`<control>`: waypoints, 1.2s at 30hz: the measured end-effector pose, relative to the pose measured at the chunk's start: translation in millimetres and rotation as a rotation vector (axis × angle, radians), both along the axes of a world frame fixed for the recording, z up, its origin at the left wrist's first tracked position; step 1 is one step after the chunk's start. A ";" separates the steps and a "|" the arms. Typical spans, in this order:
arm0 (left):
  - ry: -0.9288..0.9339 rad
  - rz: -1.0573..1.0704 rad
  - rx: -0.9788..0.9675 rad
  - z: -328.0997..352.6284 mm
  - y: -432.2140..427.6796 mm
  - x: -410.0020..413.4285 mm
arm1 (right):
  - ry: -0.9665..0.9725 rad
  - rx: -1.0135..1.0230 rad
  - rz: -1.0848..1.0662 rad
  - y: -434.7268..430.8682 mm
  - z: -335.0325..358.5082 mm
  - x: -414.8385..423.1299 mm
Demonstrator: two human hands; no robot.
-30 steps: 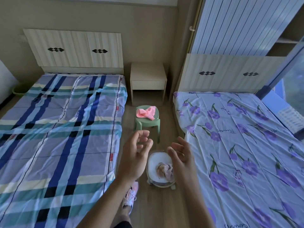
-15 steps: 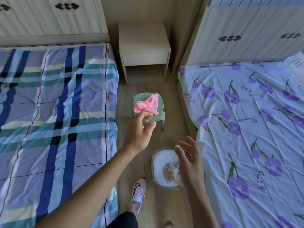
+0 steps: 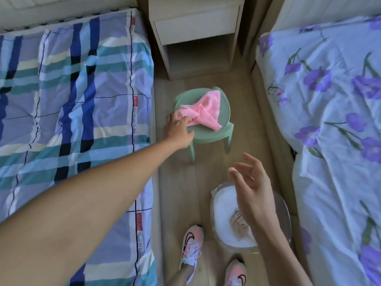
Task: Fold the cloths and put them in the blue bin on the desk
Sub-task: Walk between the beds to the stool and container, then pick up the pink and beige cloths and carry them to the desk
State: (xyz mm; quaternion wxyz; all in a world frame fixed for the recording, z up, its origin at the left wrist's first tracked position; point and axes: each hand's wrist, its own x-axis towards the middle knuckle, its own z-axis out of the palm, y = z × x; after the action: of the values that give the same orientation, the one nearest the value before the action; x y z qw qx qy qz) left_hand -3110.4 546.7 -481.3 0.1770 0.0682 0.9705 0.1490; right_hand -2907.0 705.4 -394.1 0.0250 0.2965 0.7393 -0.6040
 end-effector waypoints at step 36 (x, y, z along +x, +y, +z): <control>0.101 -0.191 0.594 -20.9 27.1 16.2 | 0.003 0.100 0.030 14.3 -77.8 -44.4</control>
State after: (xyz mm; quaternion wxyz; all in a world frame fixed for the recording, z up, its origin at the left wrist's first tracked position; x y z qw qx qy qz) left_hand -3094.2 573.8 -502.2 0.1143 0.2150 0.8813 0.4051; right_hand -2951.5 719.7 -471.9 0.0182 0.2853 0.7730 -0.5663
